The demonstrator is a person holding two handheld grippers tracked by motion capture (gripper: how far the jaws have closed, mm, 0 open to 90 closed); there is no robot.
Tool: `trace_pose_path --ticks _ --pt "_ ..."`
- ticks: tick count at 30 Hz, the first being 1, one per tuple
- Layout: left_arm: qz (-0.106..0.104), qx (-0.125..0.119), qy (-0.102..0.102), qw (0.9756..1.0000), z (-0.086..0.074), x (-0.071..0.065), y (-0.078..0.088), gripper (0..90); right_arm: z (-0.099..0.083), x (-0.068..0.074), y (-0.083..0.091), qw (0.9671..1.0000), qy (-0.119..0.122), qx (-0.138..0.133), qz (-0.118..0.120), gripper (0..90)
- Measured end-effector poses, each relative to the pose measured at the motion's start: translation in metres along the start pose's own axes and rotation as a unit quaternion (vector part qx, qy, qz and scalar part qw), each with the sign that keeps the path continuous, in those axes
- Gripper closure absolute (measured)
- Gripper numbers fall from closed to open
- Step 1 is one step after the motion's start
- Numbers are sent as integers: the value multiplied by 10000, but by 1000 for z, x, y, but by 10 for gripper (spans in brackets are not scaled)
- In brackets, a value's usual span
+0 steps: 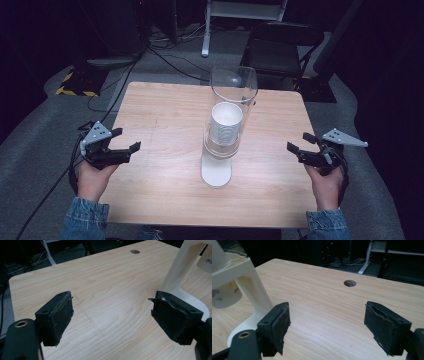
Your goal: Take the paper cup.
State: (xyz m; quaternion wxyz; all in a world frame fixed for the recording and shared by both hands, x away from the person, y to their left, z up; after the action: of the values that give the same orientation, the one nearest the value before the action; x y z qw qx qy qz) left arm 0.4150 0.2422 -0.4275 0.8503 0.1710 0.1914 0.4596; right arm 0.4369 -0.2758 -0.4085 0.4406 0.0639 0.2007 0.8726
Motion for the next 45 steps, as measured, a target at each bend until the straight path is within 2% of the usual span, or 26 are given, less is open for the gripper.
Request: trace_pose_path --ticks 7,8,10,11,14,15,16,20,21,26,27,28,33,34,35,36,38,45 --pt "90 -87 104 9999 -3 7 12 173 7 20 -17 9995 231 54 212 215" --pt "106 -89 122 9998 -4 9 14 173 8 27 -23 9991 280 98 299 215" --pt "106 -99 132 9998 -5 9 14 173 9 30 -25 9989 332 100 330 215" --pt "95 -83 152 9998 -6 9 16 173 11 39 -31 9980 419 121 449 214" --pt "76 -97 160 9998 -7 8 17 173 13 46 -35 9973 503 138 526 215" --pt "74 -109 184 9997 -7 8 18 173 15 54 -39 9961 583 158 636 214" --pt "76 -113 188 9997 -7 8 19 173 15 54 -39 9961 583 158 636 214" --pt "118 -141 235 9996 -9 11 23 173 19 69 -46 9939 665 131 870 212" --pt "119 -140 250 9995 -10 11 23 173 21 77 -49 9922 721 95 1015 212" --pt "120 -105 245 9996 -13 12 24 173 22 95 -57 9875 827 61 1342 211" --pt "120 -105 245 9996 -13 12 24 173 22 95 -57 9875 827 61 1342 211" --pt "124 -104 265 9995 -13 12 24 173 22 103 -60 9847 878 57 1505 207" --pt "105 -65 253 9996 -14 11 22 173 21 120 -67 9790 992 2 1779 181" --pt "105 -65 253 9996 -14 11 22 173 21 120 -67 9790 992 2 1779 181" --pt "99 -57 253 9996 -14 11 22 173 20 125 -70 9774 1040 26 1840 165" --pt "105 -61 256 9996 -14 11 21 173 18 134 -74 9736 1138 68 1977 165" --pt "92 -38 230 9997 -15 11 20 173 17 141 -77 9708 1229 115 2055 164" --pt "104 -7 274 9996 -17 11 17 173 13 152 -90 9688 1204 240 2155 160"
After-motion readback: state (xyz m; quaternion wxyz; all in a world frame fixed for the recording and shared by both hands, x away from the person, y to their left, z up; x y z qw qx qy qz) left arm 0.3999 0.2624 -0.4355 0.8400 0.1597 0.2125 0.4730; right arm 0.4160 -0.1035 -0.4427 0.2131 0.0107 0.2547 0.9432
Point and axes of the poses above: each handheld gripper's, and its own axes: y roughly backward along the jaws, z roughly out of its top, x roughly to its left, the point moved 9 cm from there along -y, roughly forward along the jaws, and after that the axes turned 9 degrees about y, right-handed, at the moved point
